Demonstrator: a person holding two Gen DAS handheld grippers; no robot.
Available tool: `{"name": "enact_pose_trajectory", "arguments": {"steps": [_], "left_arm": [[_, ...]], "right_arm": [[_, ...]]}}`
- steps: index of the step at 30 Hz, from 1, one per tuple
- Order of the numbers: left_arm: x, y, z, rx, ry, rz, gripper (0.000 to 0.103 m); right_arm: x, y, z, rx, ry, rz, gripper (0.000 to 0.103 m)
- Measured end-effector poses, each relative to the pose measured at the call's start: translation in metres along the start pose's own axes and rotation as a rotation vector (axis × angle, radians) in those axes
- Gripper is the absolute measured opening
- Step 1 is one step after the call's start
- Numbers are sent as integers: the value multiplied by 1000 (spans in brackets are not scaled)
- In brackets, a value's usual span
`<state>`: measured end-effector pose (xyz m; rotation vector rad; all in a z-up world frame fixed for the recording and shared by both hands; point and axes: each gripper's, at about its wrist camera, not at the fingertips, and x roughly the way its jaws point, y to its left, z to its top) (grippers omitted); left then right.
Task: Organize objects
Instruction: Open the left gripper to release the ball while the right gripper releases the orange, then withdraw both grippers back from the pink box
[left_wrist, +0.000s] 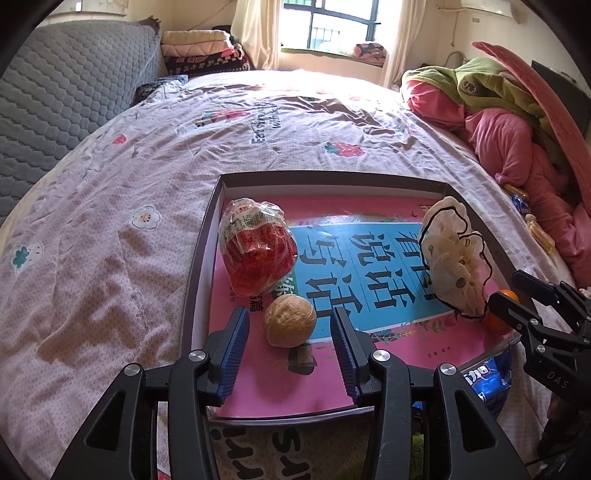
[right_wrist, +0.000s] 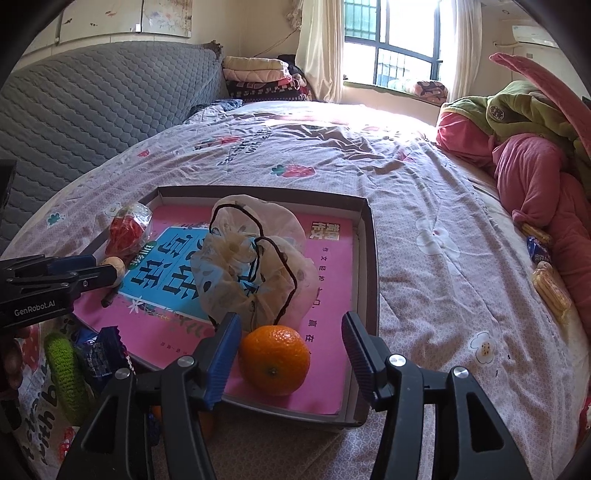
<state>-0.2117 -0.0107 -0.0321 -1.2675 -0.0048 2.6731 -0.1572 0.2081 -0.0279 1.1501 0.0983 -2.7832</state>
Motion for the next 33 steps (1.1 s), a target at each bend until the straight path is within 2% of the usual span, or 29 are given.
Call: {"name": "enact_pose_trajectory", "arguments": {"steps": [14,21,33], "left_arm": [[-17,-2,5,2,-36,-10,51],[-31,-6,8,13,-70,-9,53],[-52,-6,5,5,-105,0,53]], "right_arm": [[-6,-2,3,5,-29,-16,59],[-19,1,8,-8,-79,6,64],[-41,13,12,-43,-135,43,65]]}}
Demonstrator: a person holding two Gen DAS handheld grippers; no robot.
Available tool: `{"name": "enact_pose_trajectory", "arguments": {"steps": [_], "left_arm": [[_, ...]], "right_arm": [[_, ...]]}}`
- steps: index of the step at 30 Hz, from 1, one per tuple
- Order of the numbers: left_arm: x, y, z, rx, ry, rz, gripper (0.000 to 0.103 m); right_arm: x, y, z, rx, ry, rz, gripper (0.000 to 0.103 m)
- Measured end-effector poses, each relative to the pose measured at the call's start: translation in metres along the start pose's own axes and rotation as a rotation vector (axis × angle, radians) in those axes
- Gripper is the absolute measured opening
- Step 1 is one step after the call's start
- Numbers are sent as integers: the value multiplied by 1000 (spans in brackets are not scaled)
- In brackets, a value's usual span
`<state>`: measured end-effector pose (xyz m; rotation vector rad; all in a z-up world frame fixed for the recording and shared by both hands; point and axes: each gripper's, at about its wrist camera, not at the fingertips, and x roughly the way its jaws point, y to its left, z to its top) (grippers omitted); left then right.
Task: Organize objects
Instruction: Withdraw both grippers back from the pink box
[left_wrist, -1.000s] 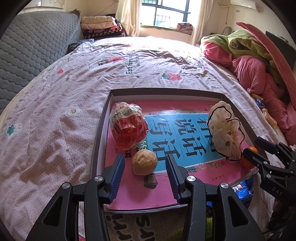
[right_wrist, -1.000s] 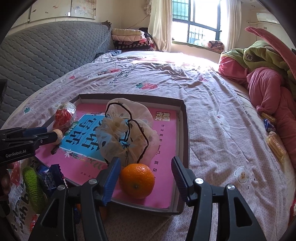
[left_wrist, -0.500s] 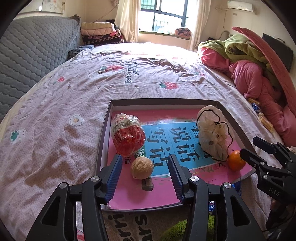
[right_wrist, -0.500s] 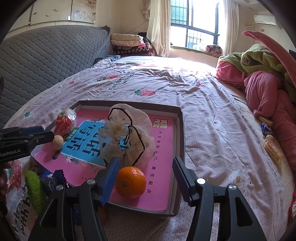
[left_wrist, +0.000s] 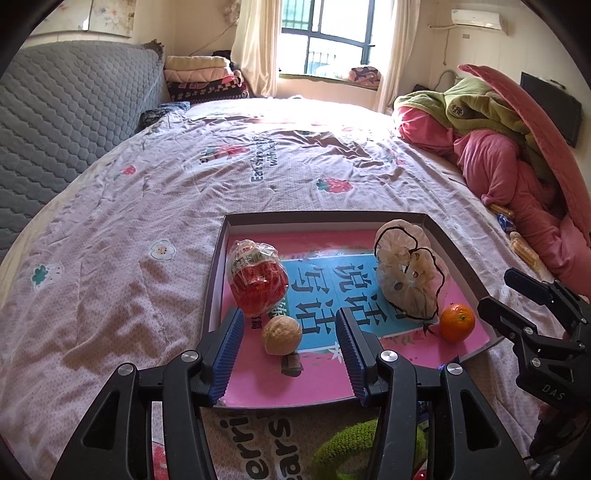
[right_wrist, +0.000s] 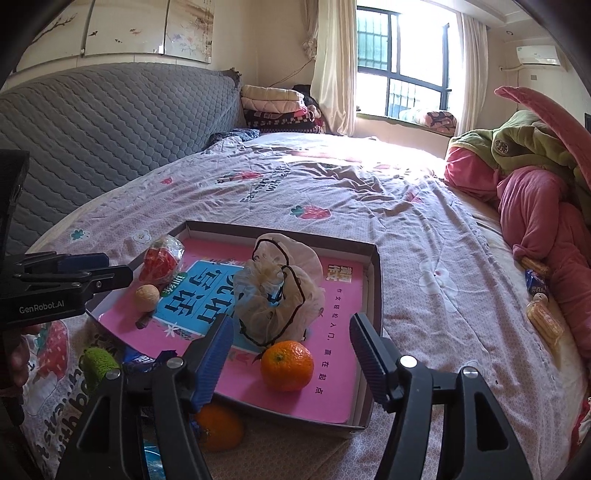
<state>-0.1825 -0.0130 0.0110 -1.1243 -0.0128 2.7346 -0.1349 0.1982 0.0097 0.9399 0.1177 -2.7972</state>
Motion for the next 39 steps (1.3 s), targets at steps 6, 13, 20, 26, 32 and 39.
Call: {"name": "enact_pose_trajectory", "arguments": {"steps": [6,13,20,26,32,39], "left_arm": [[-16,0,-2,-2,-27,1,53],[-26,-1,-11,0,-25,7,53],[-34,-1,-22,-4,-19,2,53],[-42,-3,-31,6,-21,-6,53],[-43,-7,-42,22,1,-6,53],[-42,-9,-54,30,28,2,53]], "right_arm": [[-12,4,4,-12,-33,26,67],[-24,10,5,-31,-58,58,69],[-35,14,5,-42,-76,91,70],[-42,18,4,-60,-80,109,71],[-48,20,2,-54,-86,124,71],[-57,23,-4,-52,-95,142,71]]}}
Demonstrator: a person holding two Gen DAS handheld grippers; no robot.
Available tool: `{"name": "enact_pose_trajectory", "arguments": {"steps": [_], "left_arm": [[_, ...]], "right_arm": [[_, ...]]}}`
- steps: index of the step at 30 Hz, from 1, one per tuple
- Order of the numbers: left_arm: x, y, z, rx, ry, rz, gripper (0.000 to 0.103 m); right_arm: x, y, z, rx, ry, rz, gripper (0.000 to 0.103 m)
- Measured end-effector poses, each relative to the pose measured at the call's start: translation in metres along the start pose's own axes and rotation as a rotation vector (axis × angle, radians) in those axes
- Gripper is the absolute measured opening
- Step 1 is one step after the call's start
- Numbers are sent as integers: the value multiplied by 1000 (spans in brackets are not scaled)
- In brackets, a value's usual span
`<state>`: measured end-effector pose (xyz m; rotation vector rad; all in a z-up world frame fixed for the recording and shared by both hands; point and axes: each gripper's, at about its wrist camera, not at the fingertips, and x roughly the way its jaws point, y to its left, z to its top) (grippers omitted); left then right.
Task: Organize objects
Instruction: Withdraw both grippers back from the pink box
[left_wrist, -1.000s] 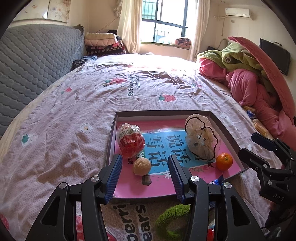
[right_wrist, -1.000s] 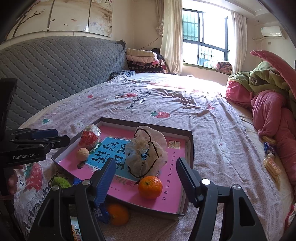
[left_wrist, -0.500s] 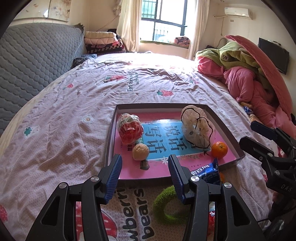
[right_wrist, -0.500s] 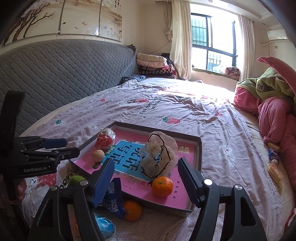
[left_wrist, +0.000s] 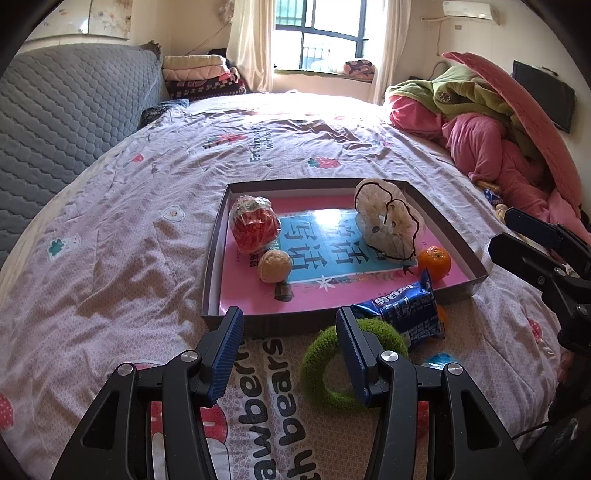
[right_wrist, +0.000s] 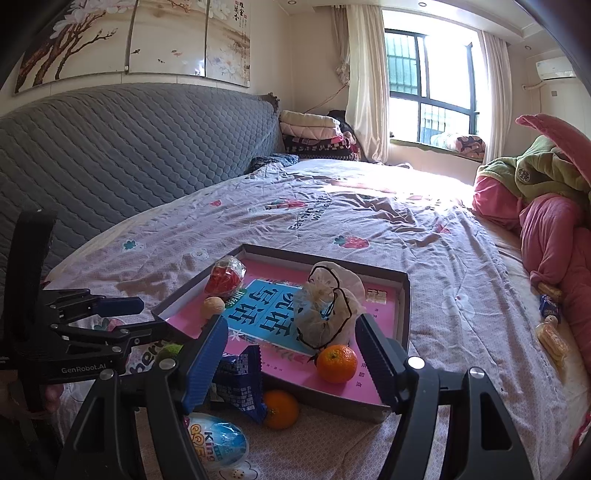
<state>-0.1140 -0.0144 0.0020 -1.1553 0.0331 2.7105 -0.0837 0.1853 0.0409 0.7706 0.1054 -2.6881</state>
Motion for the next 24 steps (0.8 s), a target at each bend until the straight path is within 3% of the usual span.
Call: {"name": "enact_pose_trajectory", "arguments": {"steps": [24], "left_arm": [[-13,-8,-28,8,28,1,54]], "right_arm": [[-17,21,-34,42,44,52,84]]}}
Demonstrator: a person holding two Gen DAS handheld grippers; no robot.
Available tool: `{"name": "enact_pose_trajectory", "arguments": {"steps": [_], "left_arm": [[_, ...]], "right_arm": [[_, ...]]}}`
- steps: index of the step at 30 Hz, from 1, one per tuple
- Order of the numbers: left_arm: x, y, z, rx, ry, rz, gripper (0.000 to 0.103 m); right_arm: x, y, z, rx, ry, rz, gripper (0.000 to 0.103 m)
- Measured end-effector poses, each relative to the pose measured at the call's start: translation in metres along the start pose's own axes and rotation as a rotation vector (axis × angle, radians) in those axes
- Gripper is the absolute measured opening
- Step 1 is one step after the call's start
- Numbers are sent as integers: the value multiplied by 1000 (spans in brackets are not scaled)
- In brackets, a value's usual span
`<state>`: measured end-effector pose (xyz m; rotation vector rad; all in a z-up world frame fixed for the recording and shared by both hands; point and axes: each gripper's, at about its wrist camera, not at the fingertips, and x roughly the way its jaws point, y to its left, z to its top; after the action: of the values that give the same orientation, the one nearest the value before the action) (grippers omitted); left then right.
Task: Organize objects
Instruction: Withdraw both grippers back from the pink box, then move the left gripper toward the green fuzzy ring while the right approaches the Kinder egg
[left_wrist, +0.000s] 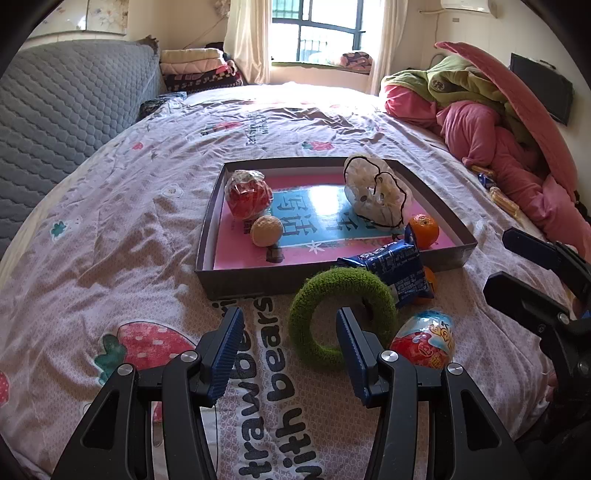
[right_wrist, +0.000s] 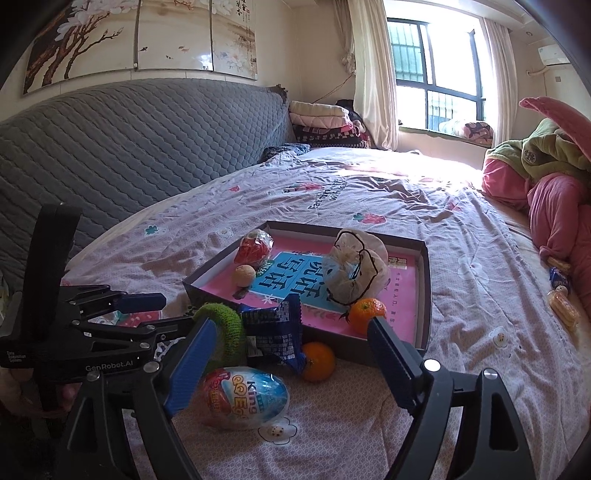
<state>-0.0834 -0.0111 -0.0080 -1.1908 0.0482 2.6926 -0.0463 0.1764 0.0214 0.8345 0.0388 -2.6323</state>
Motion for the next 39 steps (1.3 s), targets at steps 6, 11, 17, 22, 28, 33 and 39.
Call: {"name": "enact_pose_trajectory", "arguments": {"steps": [6,11,17,22,28,33,39], "left_arm": [[-2,0,-5,-5,6,-5,54],[-3,-3,-10,8,12,-10,54],[-7,-4,-13,6,12,-16,54],[-11,-6,-16,8,9,-9,54],[-14,-11,-23,19,16,-11,54],[-16,-15,-27,25,22,-11,54],[-15,-13,-31,21,37,-10,54]], "right_arm": [[0,6,-12,2,26,-6,84],[-1,12,-19,-2,30,6,85],[-3,14,-27,-5,46,-6,85],[-3,16,-30,-1,60,-3,85],[-3,19,-35,4,71,-21,85],[-2,22,-39,8,84,-40,85],[-2,25,-43,14,95,-61,85]]}}
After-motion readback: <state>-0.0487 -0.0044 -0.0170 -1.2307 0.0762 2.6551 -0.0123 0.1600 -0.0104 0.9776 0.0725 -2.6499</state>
